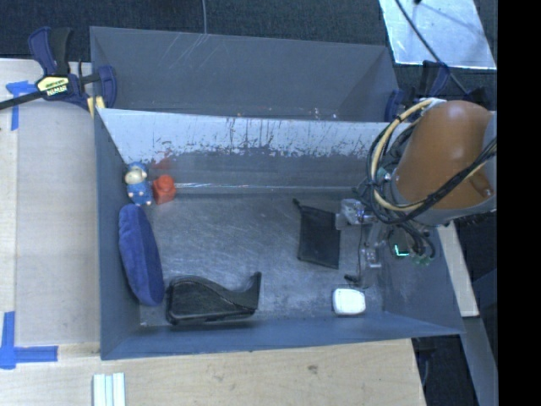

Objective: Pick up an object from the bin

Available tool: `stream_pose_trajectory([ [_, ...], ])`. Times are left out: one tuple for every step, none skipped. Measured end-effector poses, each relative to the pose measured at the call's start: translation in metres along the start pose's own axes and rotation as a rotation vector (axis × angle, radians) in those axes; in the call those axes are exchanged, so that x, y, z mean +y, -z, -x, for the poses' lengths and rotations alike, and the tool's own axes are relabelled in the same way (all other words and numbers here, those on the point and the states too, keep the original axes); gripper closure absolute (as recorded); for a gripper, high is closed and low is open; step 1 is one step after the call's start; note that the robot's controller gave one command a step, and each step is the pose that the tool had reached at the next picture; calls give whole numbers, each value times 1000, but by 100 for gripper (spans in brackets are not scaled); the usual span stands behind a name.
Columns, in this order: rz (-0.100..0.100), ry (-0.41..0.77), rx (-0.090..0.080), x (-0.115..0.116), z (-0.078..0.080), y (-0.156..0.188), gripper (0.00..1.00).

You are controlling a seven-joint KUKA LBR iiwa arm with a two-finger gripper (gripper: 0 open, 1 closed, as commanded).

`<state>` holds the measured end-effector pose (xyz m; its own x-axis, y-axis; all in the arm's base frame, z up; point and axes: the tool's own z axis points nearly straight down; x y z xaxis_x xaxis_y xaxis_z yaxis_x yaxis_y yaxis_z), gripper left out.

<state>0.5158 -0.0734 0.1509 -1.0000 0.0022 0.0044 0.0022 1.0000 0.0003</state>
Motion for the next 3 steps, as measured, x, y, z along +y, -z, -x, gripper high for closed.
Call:
stream_pose_trajectory([
  [1, 78, -7, 34, 51, -83, 0],
  [-1, 75, -12, 32, 52, -77, 100],
  [-3, 93, -20, 12, 109, 62, 100],
])
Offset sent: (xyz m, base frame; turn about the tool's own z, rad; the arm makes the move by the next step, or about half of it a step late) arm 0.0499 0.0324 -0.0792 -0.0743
